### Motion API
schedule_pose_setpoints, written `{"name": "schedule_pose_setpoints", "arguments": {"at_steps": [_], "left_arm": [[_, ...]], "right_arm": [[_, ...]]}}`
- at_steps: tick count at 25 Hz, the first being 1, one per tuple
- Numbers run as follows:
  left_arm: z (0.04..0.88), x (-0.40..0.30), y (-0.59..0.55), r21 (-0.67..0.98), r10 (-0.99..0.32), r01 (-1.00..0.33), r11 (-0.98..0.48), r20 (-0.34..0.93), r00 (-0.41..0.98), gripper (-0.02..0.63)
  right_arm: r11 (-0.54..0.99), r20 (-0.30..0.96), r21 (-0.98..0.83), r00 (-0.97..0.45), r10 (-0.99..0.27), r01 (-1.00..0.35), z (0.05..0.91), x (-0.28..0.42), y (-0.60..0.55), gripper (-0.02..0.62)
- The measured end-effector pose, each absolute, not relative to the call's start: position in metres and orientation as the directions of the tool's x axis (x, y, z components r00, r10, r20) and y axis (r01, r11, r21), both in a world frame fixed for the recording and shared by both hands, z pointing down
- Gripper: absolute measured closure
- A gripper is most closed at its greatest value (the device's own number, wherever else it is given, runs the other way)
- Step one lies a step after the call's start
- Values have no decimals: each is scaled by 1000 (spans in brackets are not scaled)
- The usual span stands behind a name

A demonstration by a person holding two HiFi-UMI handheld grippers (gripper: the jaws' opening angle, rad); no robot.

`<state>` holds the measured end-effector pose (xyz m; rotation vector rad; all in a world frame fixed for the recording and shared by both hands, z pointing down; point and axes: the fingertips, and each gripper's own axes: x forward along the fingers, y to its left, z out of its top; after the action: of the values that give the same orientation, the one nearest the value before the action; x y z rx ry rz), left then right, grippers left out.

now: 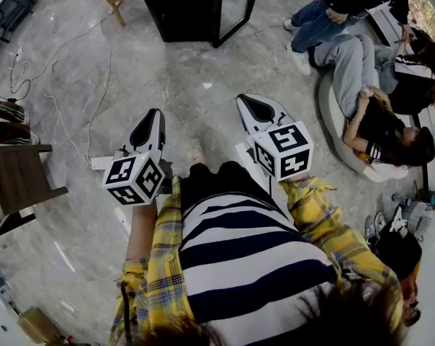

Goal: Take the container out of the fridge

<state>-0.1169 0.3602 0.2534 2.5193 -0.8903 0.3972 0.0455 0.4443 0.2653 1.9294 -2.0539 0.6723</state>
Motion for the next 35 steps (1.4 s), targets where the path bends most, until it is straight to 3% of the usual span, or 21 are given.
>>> {"name": "schedule_pose_setpoints", "arguments": {"at_steps": [13,23,35], "left_arm": [[273,-126,336,331,-524,-652,-682,401,751,561],[279,-109,252,299,-466,-580,-758,375,801,560],[301,-135,157,291,-497,-631,-719,419,760,560]], "right_arm": [[50,495,-159,-123,-860,-986,278,35,421,566],[85,501,-141,-145,-853,-986,286,36,324,566],[149,523,-136,-199,-829,-979,298,17,213,566]]}}
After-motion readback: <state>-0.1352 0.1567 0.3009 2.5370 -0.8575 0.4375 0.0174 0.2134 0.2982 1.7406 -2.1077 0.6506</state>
